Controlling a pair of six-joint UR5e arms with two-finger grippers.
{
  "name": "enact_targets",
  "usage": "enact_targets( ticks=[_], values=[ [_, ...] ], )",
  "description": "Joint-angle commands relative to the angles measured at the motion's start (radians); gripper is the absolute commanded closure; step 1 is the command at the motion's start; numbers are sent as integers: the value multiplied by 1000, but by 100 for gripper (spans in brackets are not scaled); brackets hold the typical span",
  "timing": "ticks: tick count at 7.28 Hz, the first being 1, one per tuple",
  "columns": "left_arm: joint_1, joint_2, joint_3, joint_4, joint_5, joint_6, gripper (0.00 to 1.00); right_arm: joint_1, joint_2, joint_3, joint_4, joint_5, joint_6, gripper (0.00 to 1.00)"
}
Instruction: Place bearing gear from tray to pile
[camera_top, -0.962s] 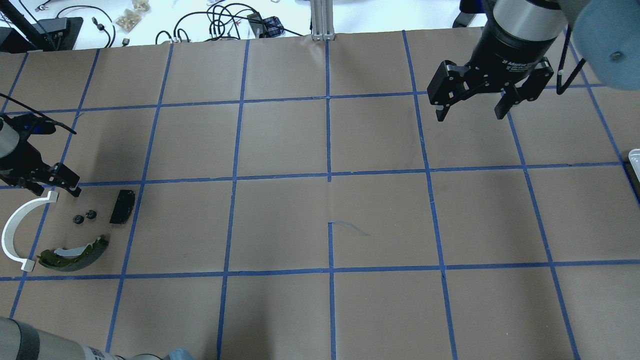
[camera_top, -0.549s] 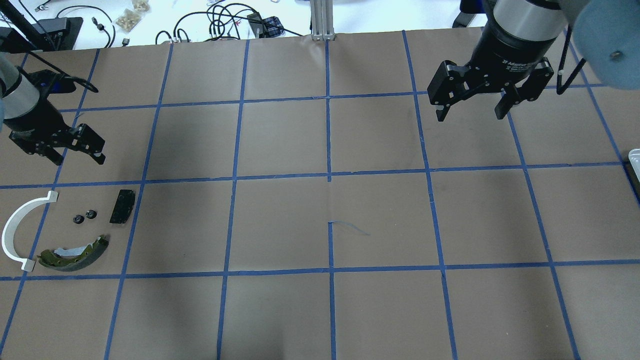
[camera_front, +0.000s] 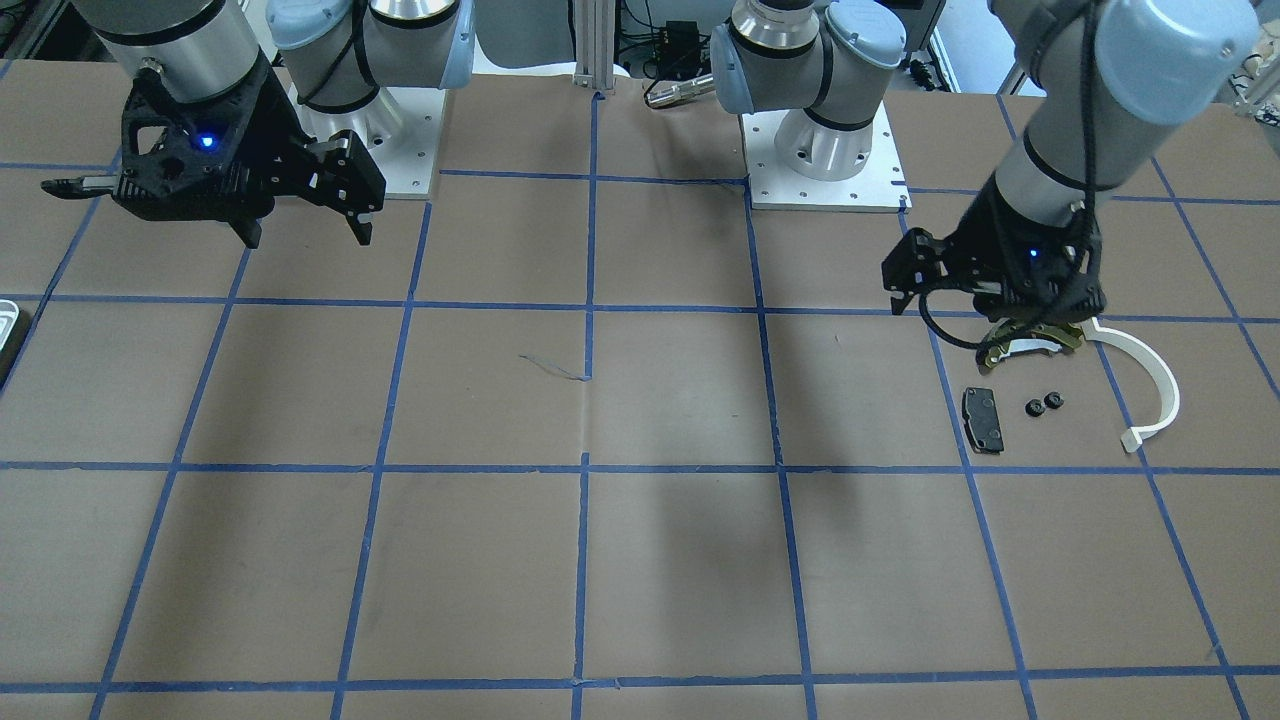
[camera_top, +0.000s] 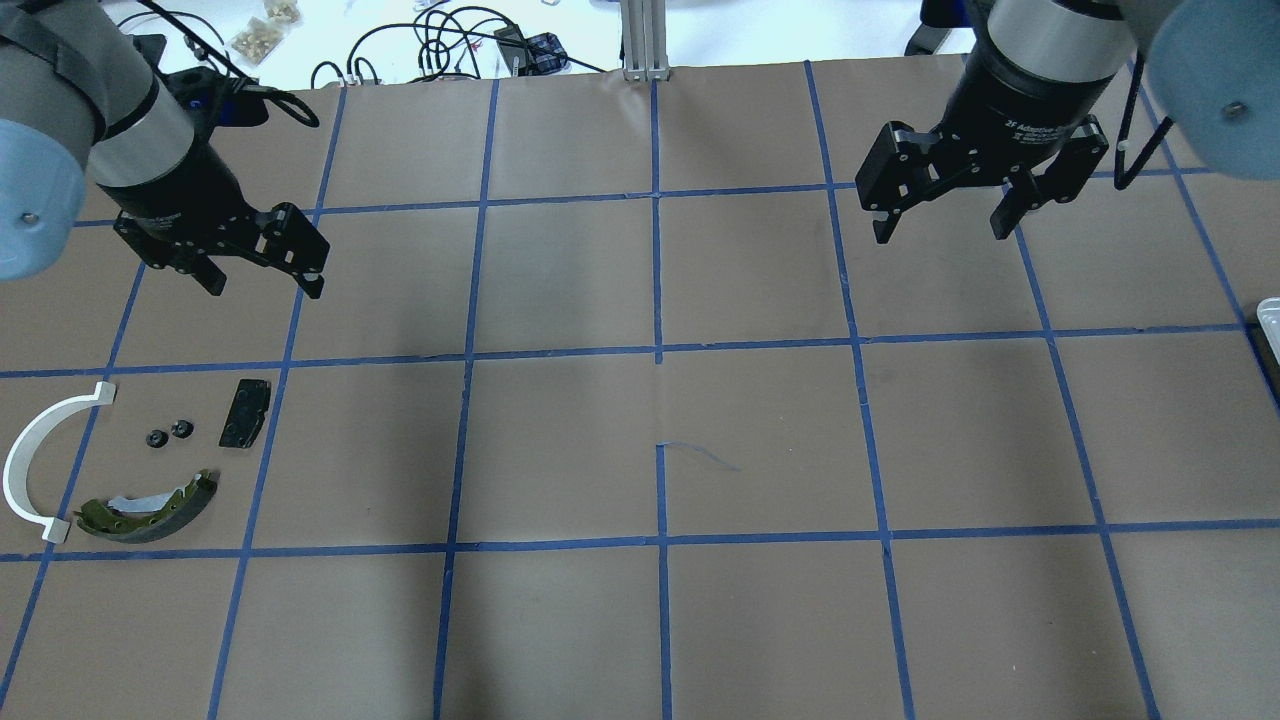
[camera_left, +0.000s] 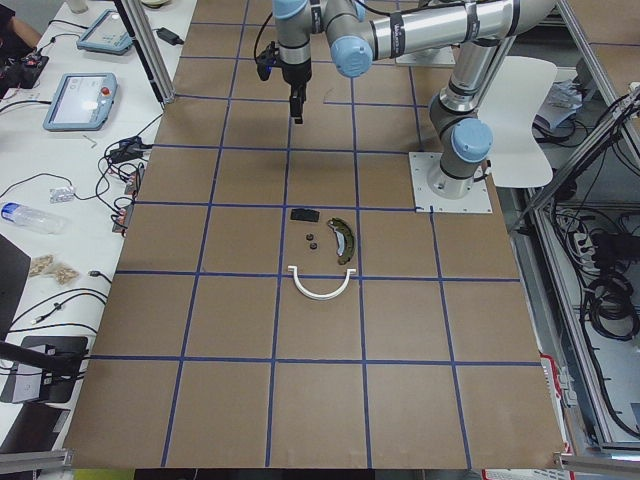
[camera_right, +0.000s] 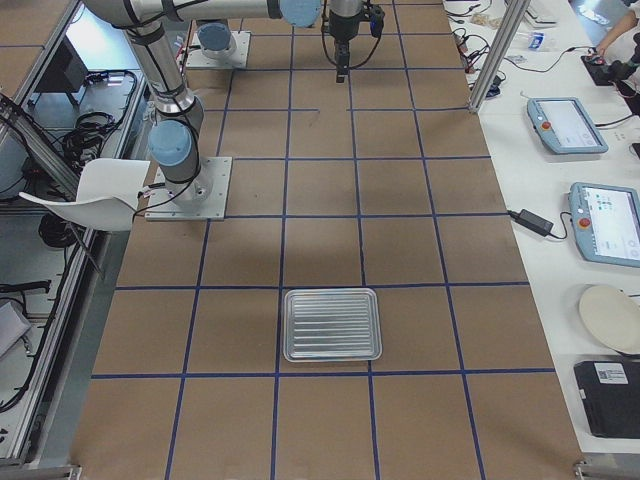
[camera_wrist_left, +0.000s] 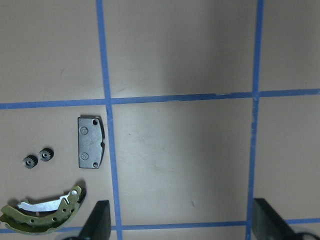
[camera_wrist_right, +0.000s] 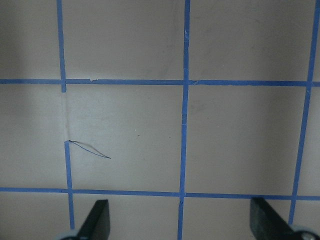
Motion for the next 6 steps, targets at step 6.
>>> enact_targets(
  ticks=[6],
  values=[
    [-117, 112, 13, -116, -26, -60, 0, -1, 0, 0, -1, 1, -1, 0]
  ],
)
